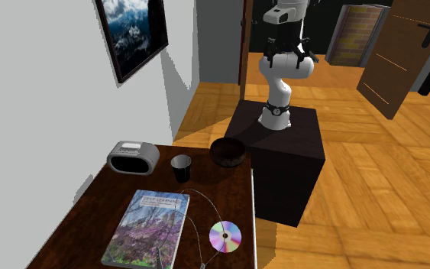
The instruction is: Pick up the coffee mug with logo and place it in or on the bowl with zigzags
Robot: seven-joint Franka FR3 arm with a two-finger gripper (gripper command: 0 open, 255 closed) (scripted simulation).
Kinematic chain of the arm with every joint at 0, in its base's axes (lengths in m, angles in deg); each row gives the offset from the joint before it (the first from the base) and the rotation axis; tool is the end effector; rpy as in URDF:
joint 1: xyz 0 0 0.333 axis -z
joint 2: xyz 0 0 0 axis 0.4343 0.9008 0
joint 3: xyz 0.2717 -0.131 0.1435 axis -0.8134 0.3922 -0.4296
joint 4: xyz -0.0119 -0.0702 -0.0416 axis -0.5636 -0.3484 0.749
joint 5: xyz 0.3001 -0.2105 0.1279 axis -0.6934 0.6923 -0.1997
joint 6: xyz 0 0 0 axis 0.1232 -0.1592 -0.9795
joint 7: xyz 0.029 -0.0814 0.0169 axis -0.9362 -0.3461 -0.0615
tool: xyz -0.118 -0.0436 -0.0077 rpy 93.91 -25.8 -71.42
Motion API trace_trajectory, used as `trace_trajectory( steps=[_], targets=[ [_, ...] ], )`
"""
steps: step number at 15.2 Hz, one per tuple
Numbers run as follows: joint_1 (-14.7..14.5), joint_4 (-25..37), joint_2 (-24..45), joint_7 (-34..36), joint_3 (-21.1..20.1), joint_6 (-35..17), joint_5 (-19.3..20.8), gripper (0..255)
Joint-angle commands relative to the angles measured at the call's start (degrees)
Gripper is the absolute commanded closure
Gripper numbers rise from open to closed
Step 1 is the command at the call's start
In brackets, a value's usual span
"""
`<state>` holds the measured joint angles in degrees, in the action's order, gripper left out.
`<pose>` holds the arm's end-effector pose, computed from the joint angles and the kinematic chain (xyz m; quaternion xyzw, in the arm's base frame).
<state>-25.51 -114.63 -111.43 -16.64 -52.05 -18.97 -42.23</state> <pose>0.2652 -0.0241 0.5640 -0.9978 0.0078 0.0569 0.0331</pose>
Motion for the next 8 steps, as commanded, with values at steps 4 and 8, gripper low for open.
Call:
trace_trajectory(
  steps=[4,8],
  targets=[
    [1.02,-2.17,2.26,-2.81,2.91,-4.93,2.00,0],
    [2.29,-4.01,6.48,-6.50,6.86,-11.74,4.25,0]
  ],
)
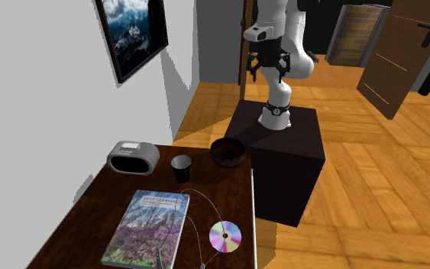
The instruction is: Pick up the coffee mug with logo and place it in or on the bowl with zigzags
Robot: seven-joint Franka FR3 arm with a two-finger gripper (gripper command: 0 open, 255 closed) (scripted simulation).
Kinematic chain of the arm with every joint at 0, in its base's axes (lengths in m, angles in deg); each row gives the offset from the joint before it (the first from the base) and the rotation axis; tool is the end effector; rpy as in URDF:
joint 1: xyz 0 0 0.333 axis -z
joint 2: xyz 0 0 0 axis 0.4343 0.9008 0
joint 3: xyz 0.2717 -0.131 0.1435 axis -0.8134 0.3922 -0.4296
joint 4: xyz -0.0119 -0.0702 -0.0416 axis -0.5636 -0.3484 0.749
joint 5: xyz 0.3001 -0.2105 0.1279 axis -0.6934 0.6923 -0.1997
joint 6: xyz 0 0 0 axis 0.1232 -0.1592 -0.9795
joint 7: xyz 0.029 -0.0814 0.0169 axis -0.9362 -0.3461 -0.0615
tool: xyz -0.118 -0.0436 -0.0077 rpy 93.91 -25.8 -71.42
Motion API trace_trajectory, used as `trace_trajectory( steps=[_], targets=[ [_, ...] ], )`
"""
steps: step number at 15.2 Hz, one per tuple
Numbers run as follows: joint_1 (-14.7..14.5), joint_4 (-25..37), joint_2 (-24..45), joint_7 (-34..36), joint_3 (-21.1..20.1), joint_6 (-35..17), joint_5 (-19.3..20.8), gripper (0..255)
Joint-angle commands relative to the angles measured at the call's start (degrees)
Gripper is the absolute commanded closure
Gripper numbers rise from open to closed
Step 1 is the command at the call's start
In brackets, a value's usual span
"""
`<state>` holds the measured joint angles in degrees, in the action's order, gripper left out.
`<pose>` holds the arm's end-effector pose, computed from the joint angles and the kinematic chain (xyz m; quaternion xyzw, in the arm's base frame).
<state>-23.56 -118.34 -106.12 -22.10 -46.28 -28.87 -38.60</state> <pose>0.2957 -0.0772 0.5172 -0.9980 0.0129 0.0484 0.0376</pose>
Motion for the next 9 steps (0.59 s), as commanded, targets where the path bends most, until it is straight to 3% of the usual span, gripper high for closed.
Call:
trace_trajectory(
  steps=[1,9],
  targets=[
    [0.62,-0.57,2.45,-1.97,2.08,-3.55,1.07,0],
    [1.91,0.18,15.34,-9.80,10.17,-17.13,2.54,0]
  ],
)
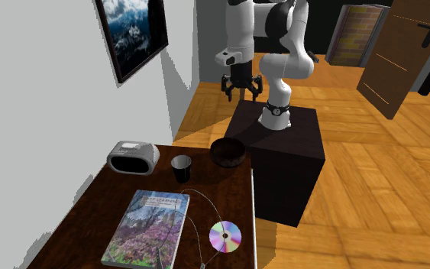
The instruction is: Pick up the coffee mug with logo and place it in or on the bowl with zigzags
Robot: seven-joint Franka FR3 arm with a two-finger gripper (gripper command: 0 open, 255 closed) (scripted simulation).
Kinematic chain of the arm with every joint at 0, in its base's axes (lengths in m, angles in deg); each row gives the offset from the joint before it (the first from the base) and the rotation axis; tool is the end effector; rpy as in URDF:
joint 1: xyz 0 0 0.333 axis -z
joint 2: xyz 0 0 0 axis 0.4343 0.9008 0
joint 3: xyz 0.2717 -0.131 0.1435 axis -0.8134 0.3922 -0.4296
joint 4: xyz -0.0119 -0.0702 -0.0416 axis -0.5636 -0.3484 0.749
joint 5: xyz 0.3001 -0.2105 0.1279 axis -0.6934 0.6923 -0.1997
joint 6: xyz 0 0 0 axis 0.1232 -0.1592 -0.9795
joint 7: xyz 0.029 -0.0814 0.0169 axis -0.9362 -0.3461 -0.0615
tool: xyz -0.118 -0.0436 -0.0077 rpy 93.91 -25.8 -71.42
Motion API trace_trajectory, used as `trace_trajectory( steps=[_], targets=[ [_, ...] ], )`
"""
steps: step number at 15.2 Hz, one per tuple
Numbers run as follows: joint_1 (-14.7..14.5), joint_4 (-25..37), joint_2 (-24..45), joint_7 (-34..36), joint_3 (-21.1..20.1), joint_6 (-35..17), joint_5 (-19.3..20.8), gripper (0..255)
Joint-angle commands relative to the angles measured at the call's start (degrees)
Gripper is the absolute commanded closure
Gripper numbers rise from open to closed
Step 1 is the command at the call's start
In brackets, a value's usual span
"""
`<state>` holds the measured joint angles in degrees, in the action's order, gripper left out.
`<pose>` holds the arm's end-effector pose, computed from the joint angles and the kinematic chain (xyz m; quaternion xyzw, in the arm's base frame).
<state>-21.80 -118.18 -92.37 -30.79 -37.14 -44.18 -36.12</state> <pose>0.3460 -0.1599 0.4503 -0.9983 0.0203 0.0326 0.0437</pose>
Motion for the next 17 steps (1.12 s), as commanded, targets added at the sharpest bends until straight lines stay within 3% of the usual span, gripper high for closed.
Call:
trace_trajectory(
  steps=[1,8,13,17],
  targets=[
    [0.17,0.46,3.50,-2.21,2.04,-3.43,-0.14,0],
    [-0.15,5.83,18.49,-11.46,8.60,-13.27,-5.12,0],
    [0.63,12.05,30.64,-19.97,11.35,-17.88,-12.94,0],
    [3.22,18.50,40.58,-26.72,11.27,-19.63,-20.24,0]
  ],
)
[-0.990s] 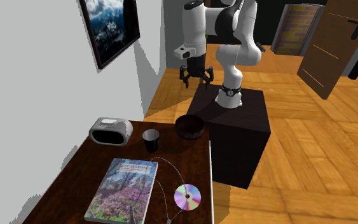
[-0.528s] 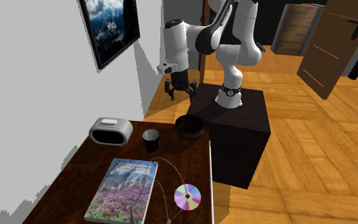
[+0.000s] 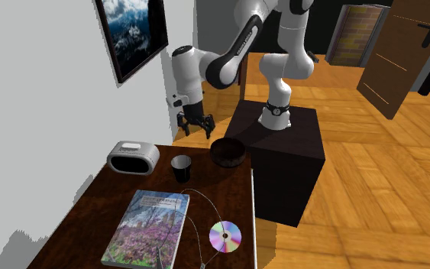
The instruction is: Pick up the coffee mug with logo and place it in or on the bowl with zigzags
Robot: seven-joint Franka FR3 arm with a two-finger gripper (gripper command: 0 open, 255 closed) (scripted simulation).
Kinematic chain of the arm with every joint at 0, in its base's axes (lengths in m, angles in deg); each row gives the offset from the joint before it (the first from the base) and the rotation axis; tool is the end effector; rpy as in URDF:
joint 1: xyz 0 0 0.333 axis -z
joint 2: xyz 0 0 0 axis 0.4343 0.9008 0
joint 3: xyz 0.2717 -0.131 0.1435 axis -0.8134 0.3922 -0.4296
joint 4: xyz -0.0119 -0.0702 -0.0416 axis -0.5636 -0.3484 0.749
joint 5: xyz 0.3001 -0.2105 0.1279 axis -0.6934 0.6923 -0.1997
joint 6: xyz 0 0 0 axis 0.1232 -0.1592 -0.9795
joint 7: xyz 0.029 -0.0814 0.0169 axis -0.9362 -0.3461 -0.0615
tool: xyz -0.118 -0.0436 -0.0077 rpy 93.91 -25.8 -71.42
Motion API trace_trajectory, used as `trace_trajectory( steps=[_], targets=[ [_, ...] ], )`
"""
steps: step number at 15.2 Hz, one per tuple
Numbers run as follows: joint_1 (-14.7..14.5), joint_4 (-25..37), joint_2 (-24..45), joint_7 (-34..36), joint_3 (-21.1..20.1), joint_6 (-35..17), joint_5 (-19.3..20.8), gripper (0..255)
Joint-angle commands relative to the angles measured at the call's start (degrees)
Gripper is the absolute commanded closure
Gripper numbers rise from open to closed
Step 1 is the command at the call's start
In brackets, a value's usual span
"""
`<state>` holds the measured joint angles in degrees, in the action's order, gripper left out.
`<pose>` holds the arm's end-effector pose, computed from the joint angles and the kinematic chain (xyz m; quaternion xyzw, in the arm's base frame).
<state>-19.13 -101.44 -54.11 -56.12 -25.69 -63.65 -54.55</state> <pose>0.4425 -0.3178 0.3166 -0.9980 0.0340 0.0040 0.0538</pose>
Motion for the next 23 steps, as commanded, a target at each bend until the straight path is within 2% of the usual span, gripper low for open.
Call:
trace_trajectory(
  steps=[1,5,10,17,23],
  targets=[
    [1.49,3.58,4.74,-2.87,-0.51,-0.35,-3.50,0],
    [5.75,11.58,14.14,-7.69,-2.38,-0.40,-9.32,0],
    [11.42,22.93,25.06,-11.09,-5.15,0.76,-14.05,0],
    [12.08,22.73,28.47,-12.23,-6.76,-2.72,-16.02,0],
    [12.14,22.74,28.77,-12.32,-6.90,-2.99,-16.18,0]
  ],
)
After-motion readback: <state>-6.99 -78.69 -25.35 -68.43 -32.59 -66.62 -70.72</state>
